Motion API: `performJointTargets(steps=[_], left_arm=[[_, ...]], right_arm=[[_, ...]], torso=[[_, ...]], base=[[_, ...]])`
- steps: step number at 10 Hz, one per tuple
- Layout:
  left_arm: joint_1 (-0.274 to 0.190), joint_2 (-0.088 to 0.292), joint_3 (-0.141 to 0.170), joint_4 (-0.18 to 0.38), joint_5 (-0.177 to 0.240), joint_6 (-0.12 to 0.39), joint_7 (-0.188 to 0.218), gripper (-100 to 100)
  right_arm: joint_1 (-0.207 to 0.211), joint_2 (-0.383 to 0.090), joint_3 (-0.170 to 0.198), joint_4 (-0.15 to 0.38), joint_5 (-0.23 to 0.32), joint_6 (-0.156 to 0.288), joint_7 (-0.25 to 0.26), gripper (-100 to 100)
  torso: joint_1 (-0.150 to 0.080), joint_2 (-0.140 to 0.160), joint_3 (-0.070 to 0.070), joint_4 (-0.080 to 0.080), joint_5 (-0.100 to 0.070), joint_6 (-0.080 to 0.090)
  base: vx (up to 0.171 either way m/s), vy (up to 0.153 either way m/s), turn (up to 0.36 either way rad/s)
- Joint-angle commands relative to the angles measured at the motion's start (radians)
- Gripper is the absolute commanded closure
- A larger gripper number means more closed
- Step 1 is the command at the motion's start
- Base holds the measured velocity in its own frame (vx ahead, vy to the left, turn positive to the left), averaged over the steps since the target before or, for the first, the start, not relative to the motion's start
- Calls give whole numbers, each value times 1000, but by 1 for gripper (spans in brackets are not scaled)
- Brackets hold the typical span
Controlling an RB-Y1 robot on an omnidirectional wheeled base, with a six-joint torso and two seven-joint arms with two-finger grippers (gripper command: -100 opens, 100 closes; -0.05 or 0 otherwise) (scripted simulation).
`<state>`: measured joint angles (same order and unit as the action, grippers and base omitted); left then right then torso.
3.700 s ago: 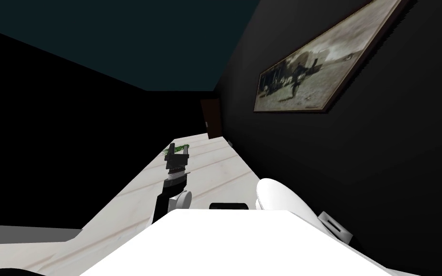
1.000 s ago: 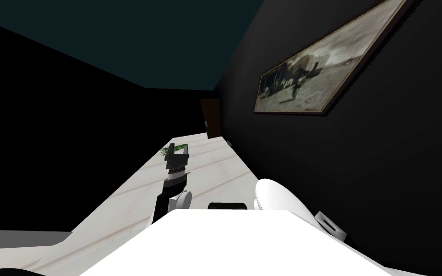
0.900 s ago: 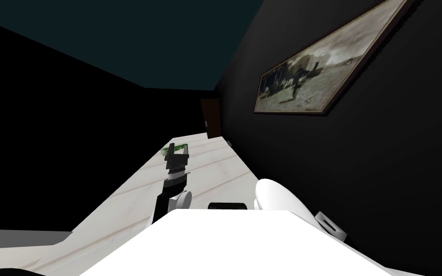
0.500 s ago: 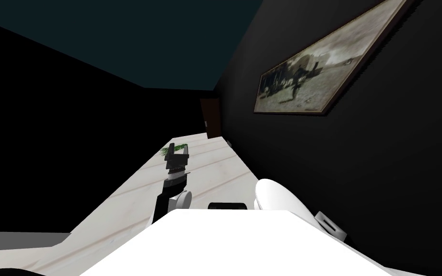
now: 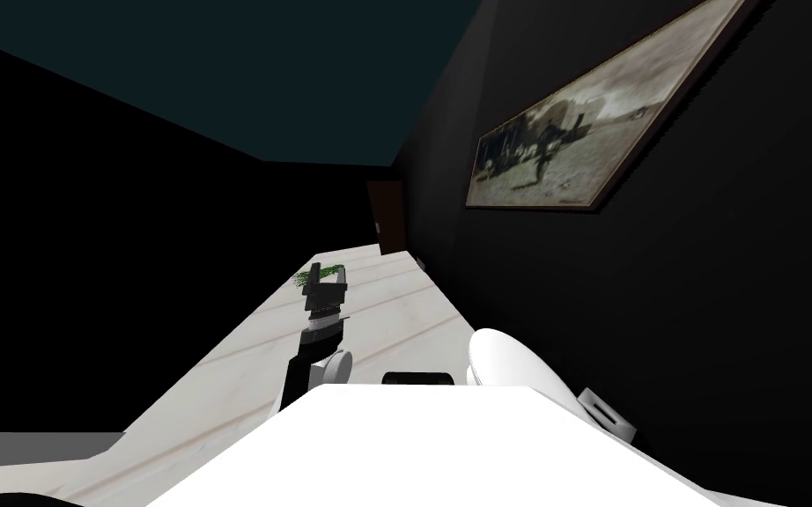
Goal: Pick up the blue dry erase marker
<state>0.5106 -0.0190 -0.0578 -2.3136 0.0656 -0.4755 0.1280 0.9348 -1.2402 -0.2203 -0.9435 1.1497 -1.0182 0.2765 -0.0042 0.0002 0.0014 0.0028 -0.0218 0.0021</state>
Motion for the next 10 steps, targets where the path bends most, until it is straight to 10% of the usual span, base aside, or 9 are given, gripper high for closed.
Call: performJointTargets(steps=[1,10], left_arm=[[0,0,0,0,0,0,0,0],[0,0,0,0,0,0,0,0]], right_arm=[[-5,8,-49,4,50,-6,-3,100],[22,124,-278,-24,310,-124,-85,100]], torso=[[0,0,0,0,0,0],[0,0,0,0,1,1]], base=[[0,0,0],[5,-1,-5]])
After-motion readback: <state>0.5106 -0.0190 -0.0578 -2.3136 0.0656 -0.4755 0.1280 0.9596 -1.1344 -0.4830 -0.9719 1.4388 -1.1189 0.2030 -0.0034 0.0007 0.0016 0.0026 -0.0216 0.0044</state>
